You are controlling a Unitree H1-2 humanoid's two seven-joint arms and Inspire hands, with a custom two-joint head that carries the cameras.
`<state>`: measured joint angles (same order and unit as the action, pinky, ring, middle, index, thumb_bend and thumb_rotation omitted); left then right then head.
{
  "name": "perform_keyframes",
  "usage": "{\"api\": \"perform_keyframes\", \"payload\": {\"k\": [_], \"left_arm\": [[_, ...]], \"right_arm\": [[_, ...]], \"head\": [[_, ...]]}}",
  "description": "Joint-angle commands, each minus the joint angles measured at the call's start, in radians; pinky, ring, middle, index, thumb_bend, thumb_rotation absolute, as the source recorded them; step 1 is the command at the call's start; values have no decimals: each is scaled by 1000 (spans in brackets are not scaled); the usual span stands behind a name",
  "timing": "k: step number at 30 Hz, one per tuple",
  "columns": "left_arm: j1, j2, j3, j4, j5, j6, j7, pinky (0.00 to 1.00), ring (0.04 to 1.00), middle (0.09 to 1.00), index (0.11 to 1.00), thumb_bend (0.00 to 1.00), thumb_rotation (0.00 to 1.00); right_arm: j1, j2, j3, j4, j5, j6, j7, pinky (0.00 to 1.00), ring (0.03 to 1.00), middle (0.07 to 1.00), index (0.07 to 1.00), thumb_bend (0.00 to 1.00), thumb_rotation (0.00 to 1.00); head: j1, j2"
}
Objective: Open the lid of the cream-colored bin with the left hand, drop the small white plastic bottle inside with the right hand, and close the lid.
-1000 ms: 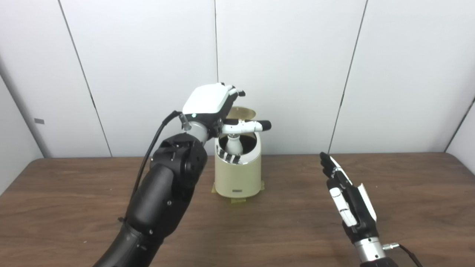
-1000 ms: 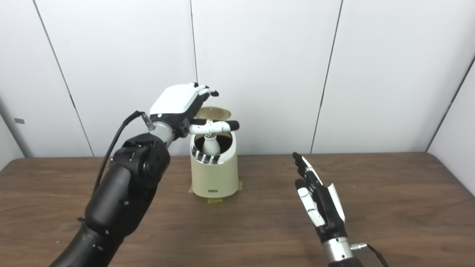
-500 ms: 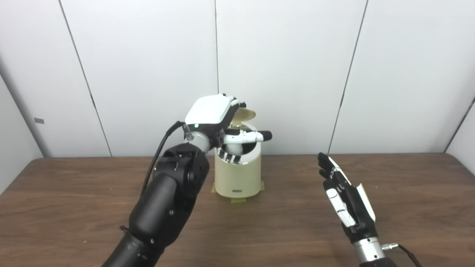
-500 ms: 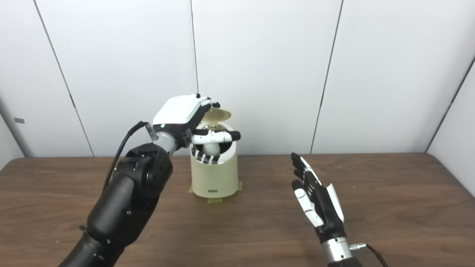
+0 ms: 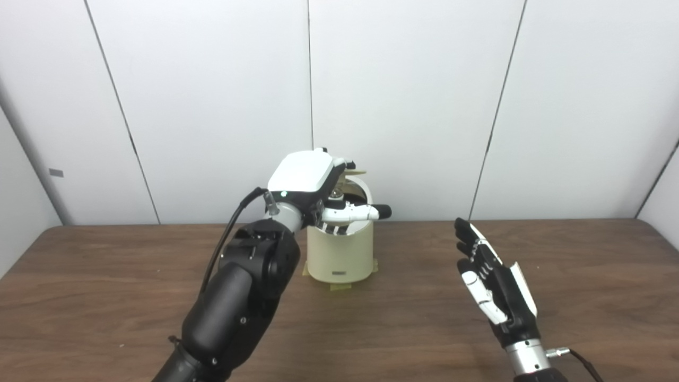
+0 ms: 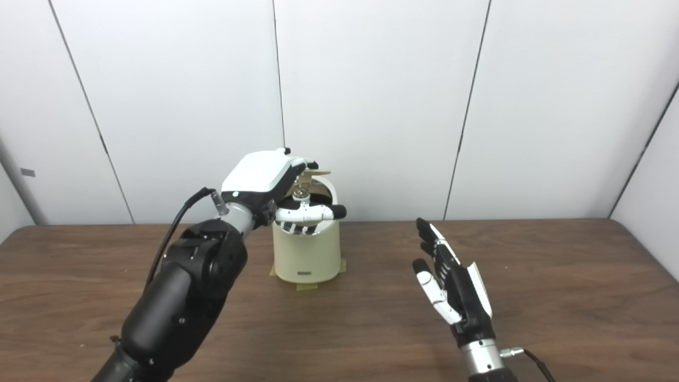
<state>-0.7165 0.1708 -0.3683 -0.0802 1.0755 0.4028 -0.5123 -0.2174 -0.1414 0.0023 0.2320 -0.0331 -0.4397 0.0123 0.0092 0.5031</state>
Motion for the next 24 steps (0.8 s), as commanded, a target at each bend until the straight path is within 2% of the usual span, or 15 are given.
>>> {"api": "perform_keyframes", "payload": {"k": [1, 17, 21, 24], "left_arm": [[-29, 3, 3, -33, -5, -10, 13, 1000, 1000, 896, 878, 990, 1000], [37, 4, -35, -28, 13, -16, 15, 1000, 983, 888, 877, 998, 1000], [53, 2, -35, -23, 8, -16, 23, 1000, 979, 884, 872, 981, 1000], [62, 2, -37, -13, 11, -21, 29, 1000, 963, 877, 864, 983, 1000]], "right_arm": [[33, 27, 15, 28, -11, -29, -5, 918, 942, 933, 898, 116, 704], [40, 31, 12, 7, -17, -17, -6, 914, 937, 928, 893, 128, 708], [40, 32, 12, 7, -13, -21, -3, 913, 936, 927, 891, 131, 681], [42, 31, 14, 3, -11, -22, 1, 927, 945, 934, 896, 136, 712]], "head": [[3, 5], [-1, 21], [-3, 24], [-5, 28]]}}
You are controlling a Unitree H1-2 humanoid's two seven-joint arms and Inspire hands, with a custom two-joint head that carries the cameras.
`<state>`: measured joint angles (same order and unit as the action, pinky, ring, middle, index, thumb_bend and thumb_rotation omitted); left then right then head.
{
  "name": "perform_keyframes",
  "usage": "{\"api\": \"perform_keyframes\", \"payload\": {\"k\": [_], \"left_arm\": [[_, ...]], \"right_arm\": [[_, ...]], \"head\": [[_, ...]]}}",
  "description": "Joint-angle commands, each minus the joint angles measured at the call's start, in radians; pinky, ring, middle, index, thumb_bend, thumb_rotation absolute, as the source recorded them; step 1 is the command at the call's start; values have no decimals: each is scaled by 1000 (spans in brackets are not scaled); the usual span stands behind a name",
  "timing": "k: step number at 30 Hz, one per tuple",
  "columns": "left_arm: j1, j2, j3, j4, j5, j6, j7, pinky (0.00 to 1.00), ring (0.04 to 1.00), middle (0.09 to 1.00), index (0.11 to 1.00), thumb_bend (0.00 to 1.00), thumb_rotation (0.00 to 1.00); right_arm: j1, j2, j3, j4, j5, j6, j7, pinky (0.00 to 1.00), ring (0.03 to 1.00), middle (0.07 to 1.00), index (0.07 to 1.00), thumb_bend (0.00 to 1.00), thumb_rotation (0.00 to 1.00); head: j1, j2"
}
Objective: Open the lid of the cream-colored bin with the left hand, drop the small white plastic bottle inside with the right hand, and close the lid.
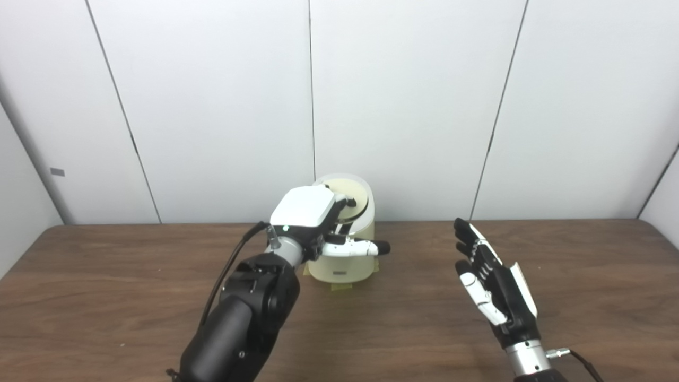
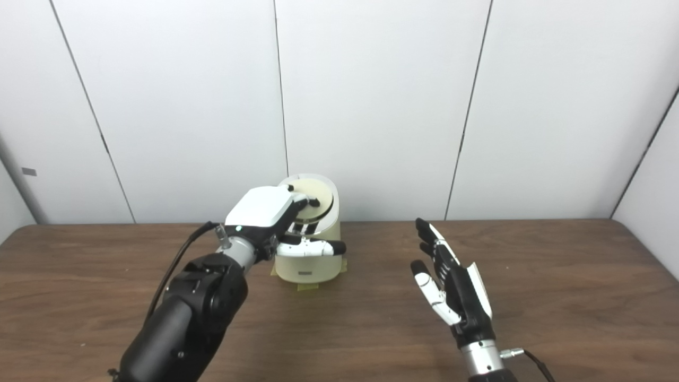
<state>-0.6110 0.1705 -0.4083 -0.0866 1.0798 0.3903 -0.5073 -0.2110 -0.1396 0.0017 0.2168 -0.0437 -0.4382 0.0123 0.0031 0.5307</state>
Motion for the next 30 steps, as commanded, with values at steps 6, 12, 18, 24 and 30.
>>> {"api": "perform_keyframes", "payload": {"k": [6, 12, 18, 24, 30], "left_arm": [[-31, 6, 0, 16, 6, -17, 23, 1000, 954, 875, 860, 977, 1000], [-14, 12, -7, 31, -5, -35, 35, 1000, 952, 876, 869, 962, 990], [2, 12, -23, 51, 10, -34, 35, 1000, 962, 882, 872, 961, 961], [4, 15, -29, 54, 21, -38, 34, 1000, 967, 890, 880, 965, 974], [4, 14, -26, 44, 22, -41, 50, 1000, 980, 892, 885, 954, 973]], "right_arm": [[46, 34, 13, -14, -18, -3, -7, 896, 934, 928, 891, 130, 651], [47, 38, 10, -17, 11, 10, 10, 937, 948, 934, 893, 140, 621], [51, 40, 14, -28, 0, 14, 12, 930, 945, 931, 893, 119, 565], [49, 43, 14, -25, -9, 13, 5, 919, 942, 928, 895, 110, 542], [49, 44, 15, -27, -5, 16, 8, 939, 949, 930, 896, 108, 460]], "head": [[1, 9], [-1, 10], [-1, 12], [-2, 13], [-2, 11]]}}
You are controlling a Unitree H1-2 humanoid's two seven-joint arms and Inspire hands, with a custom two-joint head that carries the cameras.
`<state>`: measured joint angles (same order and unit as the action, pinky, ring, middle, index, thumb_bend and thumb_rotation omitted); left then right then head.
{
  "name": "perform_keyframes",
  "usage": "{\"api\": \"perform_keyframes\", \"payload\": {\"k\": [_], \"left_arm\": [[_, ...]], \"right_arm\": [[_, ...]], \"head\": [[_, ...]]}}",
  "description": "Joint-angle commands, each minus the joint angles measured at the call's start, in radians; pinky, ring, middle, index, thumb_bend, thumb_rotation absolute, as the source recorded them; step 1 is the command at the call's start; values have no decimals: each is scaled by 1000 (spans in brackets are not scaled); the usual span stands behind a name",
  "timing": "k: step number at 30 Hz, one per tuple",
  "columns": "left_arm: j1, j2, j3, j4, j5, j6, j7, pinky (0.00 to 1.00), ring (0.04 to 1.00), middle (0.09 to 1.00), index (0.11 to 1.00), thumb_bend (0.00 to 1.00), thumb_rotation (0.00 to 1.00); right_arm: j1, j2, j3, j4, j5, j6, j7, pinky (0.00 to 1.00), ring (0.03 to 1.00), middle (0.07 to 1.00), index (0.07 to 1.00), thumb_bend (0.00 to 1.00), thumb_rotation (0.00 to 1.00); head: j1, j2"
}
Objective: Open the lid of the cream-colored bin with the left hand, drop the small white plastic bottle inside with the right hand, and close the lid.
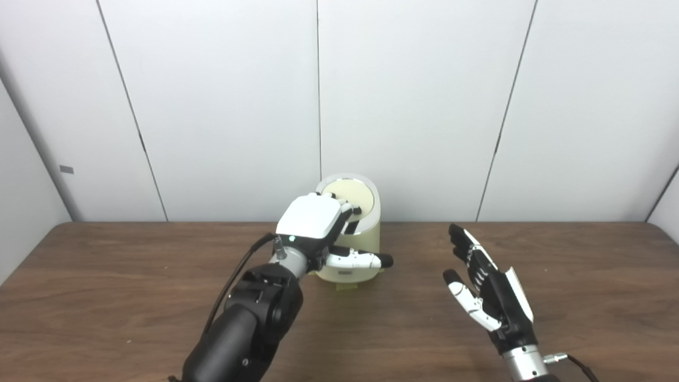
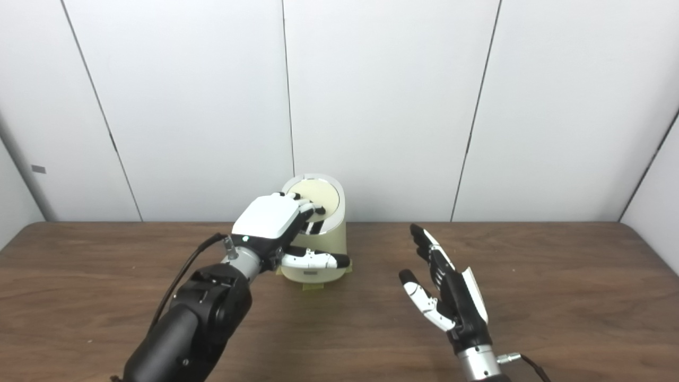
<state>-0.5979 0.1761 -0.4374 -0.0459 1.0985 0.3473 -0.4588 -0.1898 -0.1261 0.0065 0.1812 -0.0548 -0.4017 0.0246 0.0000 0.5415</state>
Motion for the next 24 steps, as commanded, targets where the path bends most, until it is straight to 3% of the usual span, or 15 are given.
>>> {"api": "perform_keyframes", "payload": {"k": [1, 8, 12, 20, 24], "left_arm": [[-9, 6, 7, 2, 1, 0, 13, 1000, 988, 894, 892, 952, 976], [8, -22, 48, -10, -40, -41, 177, 1000, 1000, 975, 963, 842, 966], [19, -39, 71, -17, -60, -70, 273, 1000, 1000, 999, 998, 763, 967], [38, -47, 81, -27, -73, -91, 341, 1000, 1000, 1000, 1000, 712, 992], [52, -58, 101, -16, -89, -137, 453, 1000, 1000, 1000, 1000, 587, 956]], "right_arm": [[27, 30, 11, 10, 5, -22, -5, 938, 948, 929, 896, 106, 467], [24, 32, 11, 15, -4, -20, -7, 920, 942, 930, 896, 102, 437], [23, 31, 11, 18, -9, -14, -7, 926, 947, 935, 905, 112, 471], [26, 34, 12, 8, -24, -11, -15, 901, 936, 927, 893, 123, 421], [28, 36, 11, 6, -35, -8, -21, 904, 933, 923, 889, 120, 455]], "head": [[1, 0], [0, -3], [-2, -9], [-5, -8], [-8, -8]]}}
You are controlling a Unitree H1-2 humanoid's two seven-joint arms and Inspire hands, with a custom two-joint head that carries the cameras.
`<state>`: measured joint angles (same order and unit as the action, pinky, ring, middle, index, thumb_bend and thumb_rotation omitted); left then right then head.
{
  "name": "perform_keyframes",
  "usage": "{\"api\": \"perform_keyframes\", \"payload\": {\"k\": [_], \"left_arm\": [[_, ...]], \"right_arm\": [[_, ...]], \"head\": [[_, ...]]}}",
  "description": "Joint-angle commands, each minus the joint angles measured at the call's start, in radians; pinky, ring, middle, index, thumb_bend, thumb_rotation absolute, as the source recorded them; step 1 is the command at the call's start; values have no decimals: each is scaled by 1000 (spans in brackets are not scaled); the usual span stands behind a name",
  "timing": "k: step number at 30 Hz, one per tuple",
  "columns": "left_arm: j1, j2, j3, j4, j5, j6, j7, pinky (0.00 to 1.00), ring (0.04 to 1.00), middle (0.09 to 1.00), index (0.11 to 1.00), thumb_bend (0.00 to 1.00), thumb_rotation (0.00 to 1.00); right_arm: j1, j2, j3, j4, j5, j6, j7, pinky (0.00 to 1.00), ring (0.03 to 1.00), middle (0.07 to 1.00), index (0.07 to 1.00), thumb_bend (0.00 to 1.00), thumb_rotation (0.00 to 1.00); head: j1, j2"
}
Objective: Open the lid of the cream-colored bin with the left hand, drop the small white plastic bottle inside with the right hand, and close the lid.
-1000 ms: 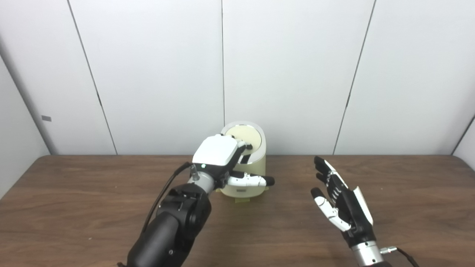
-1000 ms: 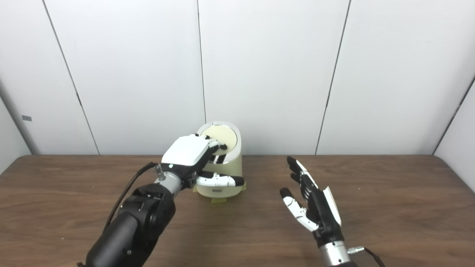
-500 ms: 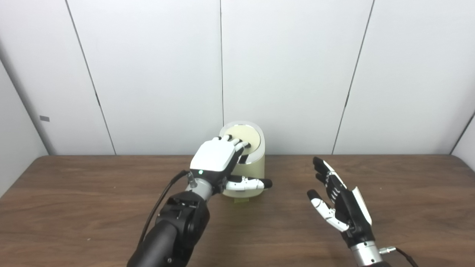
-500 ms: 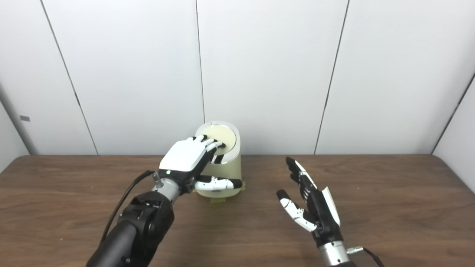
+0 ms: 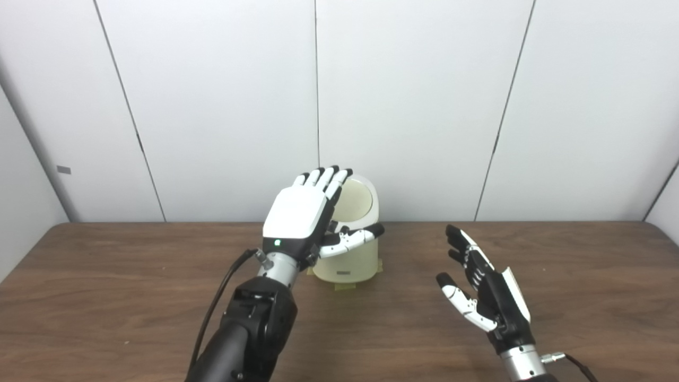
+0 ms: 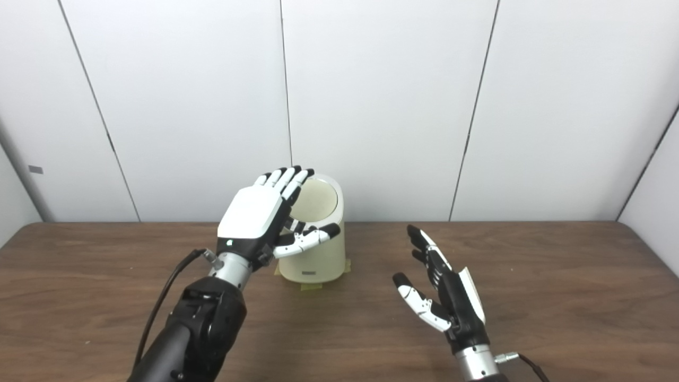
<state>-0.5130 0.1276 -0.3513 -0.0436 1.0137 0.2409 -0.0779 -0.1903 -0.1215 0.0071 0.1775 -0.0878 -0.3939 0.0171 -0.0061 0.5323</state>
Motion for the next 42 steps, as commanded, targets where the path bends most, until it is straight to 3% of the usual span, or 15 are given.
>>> {"api": "perform_keyframes", "payload": {"k": [1, 4, 6, 8, 10, 14, 17, 21, 27, 34, 42], "left_arm": [[-28, -15, 24, -12, -17, -50, 113, 1000, 1000, 1000, 1000, 542, 954], [-2, -33, 74, 18, -141, -182, 245, 969, 998, 995, 994, 332, 981], [24, -38, 109, 42, -254, -292, 293, 823, 945, 940, 935, 239, 984], [56, -31, 132, 70, -352, -394, 312, 782, 916, 916, 910, 223, 982], [91, -28, 155, 89, -424, -465, 321, 725, 852, 862, 861, 209, 908], [161, -23, 191, 94, -529, -561, 316, 661, 786, 812, 824, 193, 752], [199, -23, 216, 99, -582, -619, 319, 676, 793, 805, 809, 182, 647], [246, -23, 254, 104, -648, -675, 319, 691, 792, 803, 807, 198, 671], [299, -17, 274, 112, -705, -710, 372, 678, 770, 781, 784, 209, 584], [352, 22, 238, 154, -755, -711, 463, 708, 774, 783, 789, 226, 668], [390, 51, 174, 221, -761, -711, 599, 727, 786, 790, 783, 214, 588]], "right_arm": [[27, 32, 10, 14, 1, -19, -12, 902, 932, 922, 888, 119, 472], [25, 31, 9, 25, 2, -27, -13, 901, 931, 918, 885, 130, 597], [25, 32, 8, 22, -9, -24, -22, 899, 932, 916, 883, 138, 645], [27, 31, 8, 14, -16, -13, -25, 900, 934, 917, 884, 143, 670], [28, 31, 7, 9, -13, -5, -25, 896, 934, 919, 887, 169, 704], [23, 29, 2, 27, -7, -42, -31, 882, 931, 920, 889, 215, 756], [26, 35, -7, 25, -4, -47, -42, 873, 921, 911, 879, 218, 720], [28, 37, -14, 23, -7, -53, -55, 868, 905, 894, 866, 176, 676], [20, 22, -8, 53, 3, -75, -62, 884, 910, 901, 883, 152, 604], [26, 21, -1, 45, -51, -74, -110, 816, 881, 881, 865, 187, 684], [37, 19, 25, 49, -175, -76, -315, 677, 758, 774, 746, 256, 573]], "head": [[-2, 1], [2, -2], [3, -4], [1, -5], [1, -6], [4, -11], [5, -11], [19, -13], [14, -16], [0, -30], [-5, -43]]}}
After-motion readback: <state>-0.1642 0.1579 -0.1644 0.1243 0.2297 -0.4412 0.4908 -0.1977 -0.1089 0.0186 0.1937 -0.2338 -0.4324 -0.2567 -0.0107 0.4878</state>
